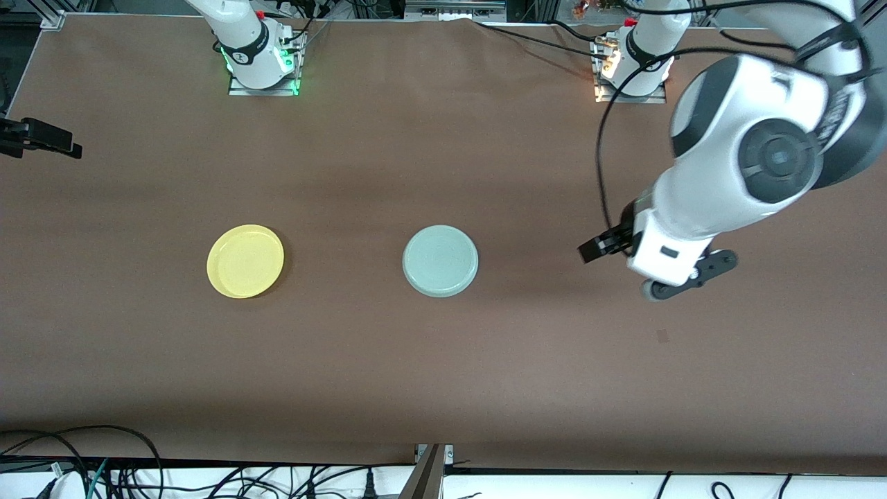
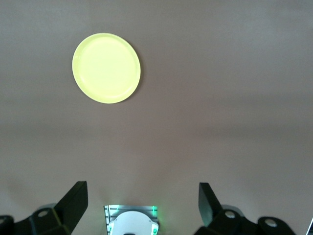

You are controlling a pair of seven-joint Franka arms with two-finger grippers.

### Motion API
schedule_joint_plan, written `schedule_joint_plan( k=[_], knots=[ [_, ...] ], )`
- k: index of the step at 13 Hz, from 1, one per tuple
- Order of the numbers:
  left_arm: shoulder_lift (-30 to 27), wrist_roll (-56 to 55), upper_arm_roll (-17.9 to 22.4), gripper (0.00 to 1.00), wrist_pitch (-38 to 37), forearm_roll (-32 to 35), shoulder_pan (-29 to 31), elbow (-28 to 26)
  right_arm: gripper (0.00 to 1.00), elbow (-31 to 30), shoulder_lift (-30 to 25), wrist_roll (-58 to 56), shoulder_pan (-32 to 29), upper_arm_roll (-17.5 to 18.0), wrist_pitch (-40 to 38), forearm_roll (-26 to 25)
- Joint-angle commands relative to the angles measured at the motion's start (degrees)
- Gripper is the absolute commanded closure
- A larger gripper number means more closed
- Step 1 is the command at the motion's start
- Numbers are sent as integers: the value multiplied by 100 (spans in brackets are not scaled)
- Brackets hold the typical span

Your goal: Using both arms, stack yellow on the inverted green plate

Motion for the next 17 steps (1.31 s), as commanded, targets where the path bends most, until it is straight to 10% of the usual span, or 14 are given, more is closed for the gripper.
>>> schedule_joint_plan(
  k=[1, 8, 17],
  knots=[
    [-508, 909, -27, 0, -577, 30, 353, -188, 0, -20, 197, 46, 95, 79, -366, -86],
    [-2257, 2652, -45, 0, -870, 822, 723, -1538, 0, -212, 1277, 64, 25, 18, 905, 10],
    [-3375, 3953, -88, 0, 1012, 734, 1505, -3852, 0, -1080, 1973, 20, 51, 70, 2540, 150]
  ],
)
